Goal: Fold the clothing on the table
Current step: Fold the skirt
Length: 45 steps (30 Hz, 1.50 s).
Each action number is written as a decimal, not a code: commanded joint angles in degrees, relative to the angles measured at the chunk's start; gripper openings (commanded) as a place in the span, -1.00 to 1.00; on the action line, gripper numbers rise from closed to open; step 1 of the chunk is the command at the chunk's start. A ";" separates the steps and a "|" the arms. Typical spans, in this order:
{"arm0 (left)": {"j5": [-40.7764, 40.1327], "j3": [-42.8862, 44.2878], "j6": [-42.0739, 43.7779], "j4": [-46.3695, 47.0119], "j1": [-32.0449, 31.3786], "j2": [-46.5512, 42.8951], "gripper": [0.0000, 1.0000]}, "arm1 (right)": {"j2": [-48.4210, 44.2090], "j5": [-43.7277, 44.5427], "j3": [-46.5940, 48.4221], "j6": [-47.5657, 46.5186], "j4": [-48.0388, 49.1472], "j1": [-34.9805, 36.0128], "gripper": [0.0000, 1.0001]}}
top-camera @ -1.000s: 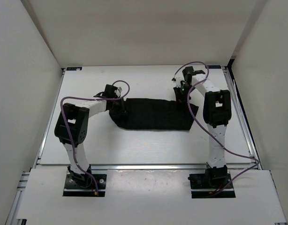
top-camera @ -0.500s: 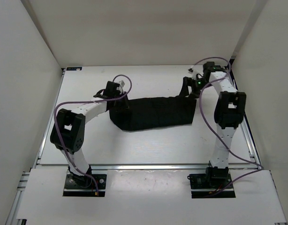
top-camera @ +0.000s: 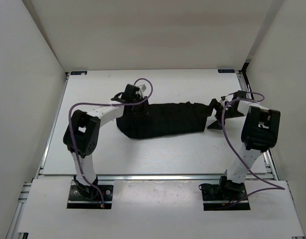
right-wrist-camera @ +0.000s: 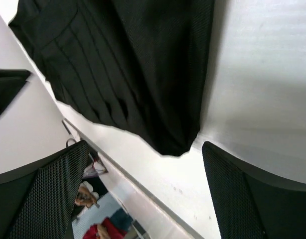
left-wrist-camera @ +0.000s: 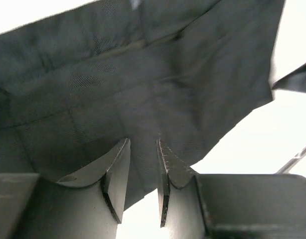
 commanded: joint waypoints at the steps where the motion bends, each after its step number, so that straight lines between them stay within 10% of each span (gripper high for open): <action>1: 2.85 2.91 1.13 -2.81 -0.46 3.65 -0.23 | 0.30 1.97 -1.57 5.21 7.85 0.81 0.98; 17: 4.16 10.48 1.83 -7.56 -1.25 13.86 -0.28 | 8.29 6.12 2.11 3.63 8.83 5.03 0.92; 26: 3.47 13.29 1.83 -9.05 -1.25 15.71 -0.28 | 12.87 5.49 8.79 2.32 8.04 6.78 -0.17; 30: 3.47 13.82 1.92 -9.58 -1.43 15.97 -0.29 | 12.44 6.20 9.58 1.53 7.33 6.08 -1.00; 45: -4.44 -7.24 2.28 0.25 2.35 -7.31 -0.28 | 6.46 9.10 26.01 -13.57 -9.97 1.95 -1.00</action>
